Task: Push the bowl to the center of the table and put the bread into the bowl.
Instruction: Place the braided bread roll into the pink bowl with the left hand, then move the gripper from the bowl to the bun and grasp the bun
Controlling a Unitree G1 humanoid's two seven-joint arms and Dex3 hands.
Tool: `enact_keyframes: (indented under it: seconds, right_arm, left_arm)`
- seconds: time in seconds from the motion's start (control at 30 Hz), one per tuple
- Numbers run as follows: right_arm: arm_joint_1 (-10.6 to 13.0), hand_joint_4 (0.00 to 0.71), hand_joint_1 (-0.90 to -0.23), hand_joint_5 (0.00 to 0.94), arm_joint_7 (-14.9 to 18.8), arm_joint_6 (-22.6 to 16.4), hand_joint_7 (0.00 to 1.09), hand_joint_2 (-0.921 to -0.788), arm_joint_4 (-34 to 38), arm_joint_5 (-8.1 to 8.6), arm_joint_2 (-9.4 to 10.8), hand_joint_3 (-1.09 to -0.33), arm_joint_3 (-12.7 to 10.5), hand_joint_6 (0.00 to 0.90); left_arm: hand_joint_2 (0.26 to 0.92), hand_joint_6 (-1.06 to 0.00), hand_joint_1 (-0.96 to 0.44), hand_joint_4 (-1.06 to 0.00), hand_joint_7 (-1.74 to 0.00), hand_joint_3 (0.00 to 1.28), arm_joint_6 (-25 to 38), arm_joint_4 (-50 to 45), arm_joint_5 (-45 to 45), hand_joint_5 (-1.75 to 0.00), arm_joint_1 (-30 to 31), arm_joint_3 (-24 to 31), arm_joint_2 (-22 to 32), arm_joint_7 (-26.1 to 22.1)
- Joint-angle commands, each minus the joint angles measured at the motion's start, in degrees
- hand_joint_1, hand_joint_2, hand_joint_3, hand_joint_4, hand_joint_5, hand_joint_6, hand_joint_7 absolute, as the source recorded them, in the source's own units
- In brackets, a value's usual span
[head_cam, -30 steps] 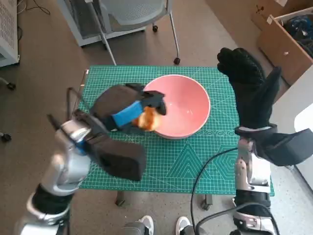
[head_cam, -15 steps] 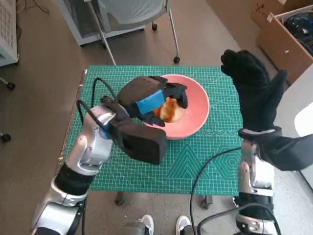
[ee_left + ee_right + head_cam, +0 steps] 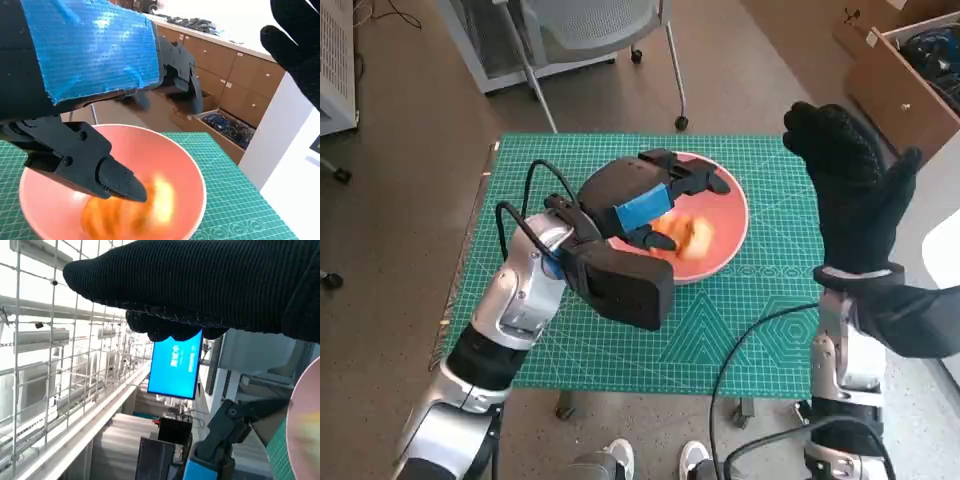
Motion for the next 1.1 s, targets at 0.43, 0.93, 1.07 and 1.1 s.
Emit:
enact_keyframes:
  seconds: [0.43, 0.93, 1.07, 1.1]
  right_arm:
    - [1.2, 0.31, -0.58, 0.001, -1.0, 0.0, 0.5, -0.921, 1.1, -1.07, 0.8, -0.614, 0.7, 0.103]
    - [1.3, 0.313, -0.577, 0.002, -0.4, -0.4, 0.5, -0.921, 1.5, -0.38, 0.8, -0.612, 0.9, 0.105]
    - [1.1, 0.315, -0.577, 0.003, -0.5, -0.7, 0.5, -0.921, 2.0, -0.45, 0.9, -0.612, 0.9, 0.104]
    - [1.1, 0.315, -0.577, 0.003, -0.5, -0.8, 0.5, -0.921, 2.2, -0.5, 0.9, -0.612, 0.9, 0.104]
  left_arm:
    - [0.911, -0.03, -0.64, -0.01, -0.32, 0.05, -3.8, -2.9, -0.4, 0.0, 1.9, 3.1, 5.8, 2.6]
    - [0.909, -0.2, -0.54, -0.09, -0.16, 0.01, -5.7, -6.4, -5.8, -0.01, 6.5, 13.4, 15.8, 1.4]
    - [0.893, -0.2, -0.49, -0.08, -0.15, 0.0, 0.4, -10.2, -6.7, 0.0, 8.1, 15.2, 17.4, -2.4]
    - [0.891, -0.2, -0.48, -0.08, -0.15, 0.0, 1.9, -11.4, -6.7, 0.0, 8.5, 15.4, 17.7, -3.2]
